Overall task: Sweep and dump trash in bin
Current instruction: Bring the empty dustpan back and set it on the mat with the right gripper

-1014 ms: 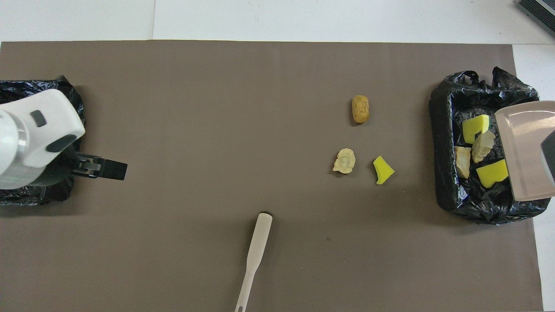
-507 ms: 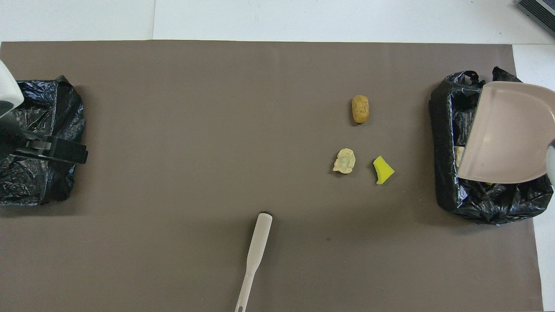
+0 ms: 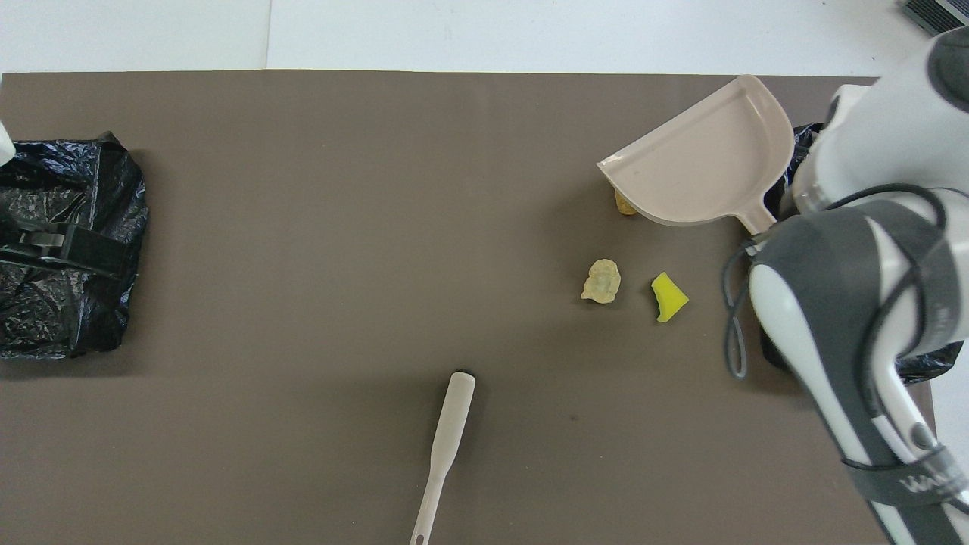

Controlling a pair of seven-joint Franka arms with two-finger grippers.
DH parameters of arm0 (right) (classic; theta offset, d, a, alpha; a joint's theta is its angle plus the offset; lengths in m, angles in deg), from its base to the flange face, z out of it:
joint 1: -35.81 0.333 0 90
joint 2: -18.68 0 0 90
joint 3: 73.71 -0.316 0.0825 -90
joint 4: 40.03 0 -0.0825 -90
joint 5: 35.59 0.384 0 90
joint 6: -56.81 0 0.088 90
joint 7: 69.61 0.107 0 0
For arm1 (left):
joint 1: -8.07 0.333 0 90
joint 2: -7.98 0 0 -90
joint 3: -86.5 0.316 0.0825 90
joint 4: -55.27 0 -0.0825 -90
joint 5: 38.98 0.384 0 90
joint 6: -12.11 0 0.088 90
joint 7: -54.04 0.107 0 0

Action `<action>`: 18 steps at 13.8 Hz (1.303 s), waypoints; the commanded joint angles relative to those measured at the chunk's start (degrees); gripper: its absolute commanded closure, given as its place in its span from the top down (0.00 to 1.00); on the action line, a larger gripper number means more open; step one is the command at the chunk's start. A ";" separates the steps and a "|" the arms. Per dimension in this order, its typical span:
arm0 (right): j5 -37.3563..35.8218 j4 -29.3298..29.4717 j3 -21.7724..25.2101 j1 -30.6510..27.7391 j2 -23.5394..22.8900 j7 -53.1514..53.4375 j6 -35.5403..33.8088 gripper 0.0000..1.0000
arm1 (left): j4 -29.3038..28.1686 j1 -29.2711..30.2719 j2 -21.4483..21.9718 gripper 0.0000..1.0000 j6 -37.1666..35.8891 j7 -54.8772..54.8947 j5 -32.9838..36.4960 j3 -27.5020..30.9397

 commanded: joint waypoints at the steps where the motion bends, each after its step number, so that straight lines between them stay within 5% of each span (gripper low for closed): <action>1: 3.74 2.98 0.08 4.46 -6.77 19.33 5.86 0.00 | -1.90 2.74 0.77 1.00 4.14 0.70 -0.64 -0.64; 7: 9.98 7.64 0.08 14.57 -16.27 38.78 18.34 0.00 | -2.77 2.66 1.55 1.00 4.24 2.02 1.46 -0.73; 11: 11.75 8.27 -0.28 20.99 -22.95 40.30 27.75 0.00 | -2.87 2.31 1.47 1.00 5.29 1.84 1.38 -0.73; 18: 13.69 7.74 -0.36 25.57 -26.30 46.44 33.12 0.00 | -3.30 2.92 1.73 1.00 5.29 1.49 1.29 -0.73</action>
